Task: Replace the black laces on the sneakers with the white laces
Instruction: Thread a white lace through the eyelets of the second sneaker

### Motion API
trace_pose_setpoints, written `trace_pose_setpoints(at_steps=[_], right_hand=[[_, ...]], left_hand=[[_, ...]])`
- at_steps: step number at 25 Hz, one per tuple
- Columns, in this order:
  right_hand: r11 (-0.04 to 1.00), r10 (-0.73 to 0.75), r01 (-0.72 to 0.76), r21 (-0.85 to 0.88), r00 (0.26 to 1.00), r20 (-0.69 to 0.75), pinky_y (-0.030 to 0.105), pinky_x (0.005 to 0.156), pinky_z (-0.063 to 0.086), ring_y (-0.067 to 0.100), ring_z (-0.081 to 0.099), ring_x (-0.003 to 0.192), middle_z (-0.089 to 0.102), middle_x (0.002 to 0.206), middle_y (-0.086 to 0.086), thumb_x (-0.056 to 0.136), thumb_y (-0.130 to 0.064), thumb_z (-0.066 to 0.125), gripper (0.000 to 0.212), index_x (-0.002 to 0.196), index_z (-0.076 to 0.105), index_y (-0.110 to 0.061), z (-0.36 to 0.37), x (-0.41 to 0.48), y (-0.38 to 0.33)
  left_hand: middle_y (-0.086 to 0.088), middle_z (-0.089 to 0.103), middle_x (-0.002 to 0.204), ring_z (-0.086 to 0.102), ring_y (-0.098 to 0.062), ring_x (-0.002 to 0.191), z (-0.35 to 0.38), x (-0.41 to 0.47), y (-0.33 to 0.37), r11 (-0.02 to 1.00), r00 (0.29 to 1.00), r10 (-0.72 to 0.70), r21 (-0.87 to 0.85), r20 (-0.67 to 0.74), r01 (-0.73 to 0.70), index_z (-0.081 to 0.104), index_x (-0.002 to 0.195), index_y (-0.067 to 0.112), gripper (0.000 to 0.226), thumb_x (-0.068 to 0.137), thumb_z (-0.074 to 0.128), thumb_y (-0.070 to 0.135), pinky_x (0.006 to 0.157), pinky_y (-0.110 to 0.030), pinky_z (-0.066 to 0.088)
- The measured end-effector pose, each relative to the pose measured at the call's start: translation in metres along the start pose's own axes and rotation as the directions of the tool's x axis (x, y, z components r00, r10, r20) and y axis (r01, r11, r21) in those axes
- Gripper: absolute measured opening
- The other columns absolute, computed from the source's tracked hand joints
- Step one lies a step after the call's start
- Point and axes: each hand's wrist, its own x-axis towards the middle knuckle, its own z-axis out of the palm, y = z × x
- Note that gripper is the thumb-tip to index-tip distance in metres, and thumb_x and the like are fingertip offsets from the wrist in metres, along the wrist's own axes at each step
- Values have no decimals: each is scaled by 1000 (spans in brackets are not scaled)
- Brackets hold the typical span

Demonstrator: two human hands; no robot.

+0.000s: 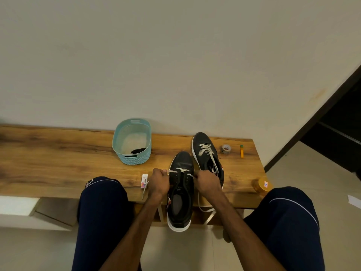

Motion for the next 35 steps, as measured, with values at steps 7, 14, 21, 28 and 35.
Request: trace_pose_setpoints(at_steps=[7, 14, 21, 28, 35], right_hand=[[983, 65, -62, 171, 998, -11, 34, 79, 51, 26, 64, 95, 67, 103, 9, 102, -33, 48, 29, 113, 63, -11, 1, -8, 8], [923, 34, -24, 384, 999, -19, 36, 75, 48, 25, 64, 90, 68, 99, 11, 99, -15, 47, 17, 109, 57, -6, -40, -4, 13], [658, -45, 124, 743, 991, -126, 18, 67, 54, 6, 71, 73, 75, 78, 1, 86, -3, 72, 8, 93, 71, -8, -29, 16, 8], [763, -131, 219, 609, 974, -187, 16, 84, 51, 2, 66, 93, 74, 99, -4, 89, -12, 72, 12, 100, 76, -14, 15, 23, -7], [728, -119, 257, 635, 960, -253, 27, 77, 57, 4, 67, 81, 69, 86, -6, 82, -7, 73, 21, 96, 62, -18, 26, 21, -12]], left_hand=[[-5, 65, 105, 65, -24, 89, -2, -1, 2, 991, 997, -77, -107, -1, 76, 49, 116, 9, 27, 102, 45, 32, 77, -39, 56], [-2, 50, 127, 55, -20, 110, -8, -29, 20, 933, 976, 197, 288, 93, -216, 52, 123, 19, 43, 92, 60, 48, 76, -30, 43], [2, 60, 108, 61, -13, 92, -5, -23, 19, 877, 943, 272, 355, 190, -324, 64, 111, 17, 31, 92, 61, 42, 77, -28, 52], [-4, 69, 84, 64, -17, 75, -5, -10, 12, 950, 964, 207, 201, 167, -239, 71, 104, 13, 22, 97, 51, 17, 64, -30, 50], [-4, 67, 75, 65, -20, 67, -2, -8, 9, 976, 971, 173, 105, 164, -191, 70, 94, 14, 24, 100, 47, 19, 60, -34, 52]])
